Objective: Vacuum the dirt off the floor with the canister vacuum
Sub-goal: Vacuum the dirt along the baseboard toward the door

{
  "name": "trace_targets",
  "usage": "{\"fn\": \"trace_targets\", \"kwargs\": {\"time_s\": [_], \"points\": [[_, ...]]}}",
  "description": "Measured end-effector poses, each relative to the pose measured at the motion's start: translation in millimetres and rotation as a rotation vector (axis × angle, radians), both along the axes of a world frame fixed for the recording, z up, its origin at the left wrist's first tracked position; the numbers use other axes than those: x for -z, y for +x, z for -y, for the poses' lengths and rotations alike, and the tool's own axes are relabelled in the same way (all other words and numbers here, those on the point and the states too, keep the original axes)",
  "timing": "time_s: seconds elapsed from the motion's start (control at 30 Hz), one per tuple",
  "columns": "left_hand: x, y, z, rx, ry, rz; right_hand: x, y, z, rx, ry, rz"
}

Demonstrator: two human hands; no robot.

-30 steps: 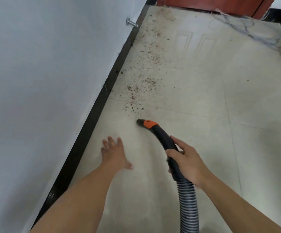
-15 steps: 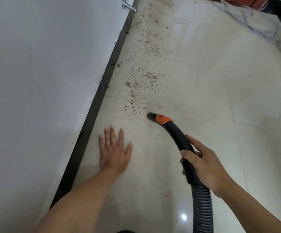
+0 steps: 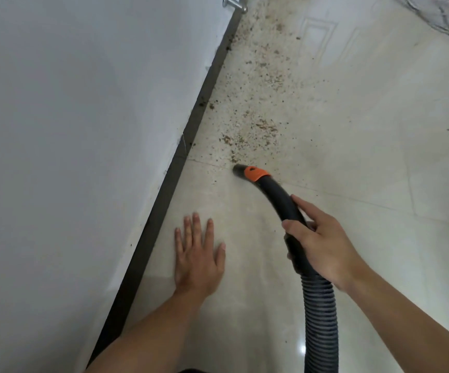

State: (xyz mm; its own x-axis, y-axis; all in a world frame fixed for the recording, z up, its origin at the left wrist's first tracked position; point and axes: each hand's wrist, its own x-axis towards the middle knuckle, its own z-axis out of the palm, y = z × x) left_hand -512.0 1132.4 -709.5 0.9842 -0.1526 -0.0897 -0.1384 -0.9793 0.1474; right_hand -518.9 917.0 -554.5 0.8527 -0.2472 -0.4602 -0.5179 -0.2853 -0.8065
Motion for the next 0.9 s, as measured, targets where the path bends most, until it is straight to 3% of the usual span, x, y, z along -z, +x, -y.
{"fn": "trace_targets", "kwargs": {"time_s": [0.17, 0.33, 0.57, 0.7, 0.9], "points": [[0.4, 0.1, -0.5, 0.008, 0.001, -0.005, -0.2, 33.0, -2.8, -0.119, -0.012, -0.003], [0.8, 0.3, -0.3, 0.002, -0.015, -0.007, 2.2, 65.5, 0.6, -0.008, -0.069, 0.033], [1.0, 1.4, -0.8, -0.011, -0.020, -0.016, -1.1, 106.7, -6.4, -0.044, -0.082, 0.043], [1.1, 1.6, -1.2, -0.010, -0.018, -0.009, -5.1, 119.5, -15.2, -0.156, 0.015, -0.003], [2.0, 3.1, -0.9, -0.013, -0.018, -0.018, -9.6, 149.1, -31.0, -0.156, 0.085, -0.021]]}}
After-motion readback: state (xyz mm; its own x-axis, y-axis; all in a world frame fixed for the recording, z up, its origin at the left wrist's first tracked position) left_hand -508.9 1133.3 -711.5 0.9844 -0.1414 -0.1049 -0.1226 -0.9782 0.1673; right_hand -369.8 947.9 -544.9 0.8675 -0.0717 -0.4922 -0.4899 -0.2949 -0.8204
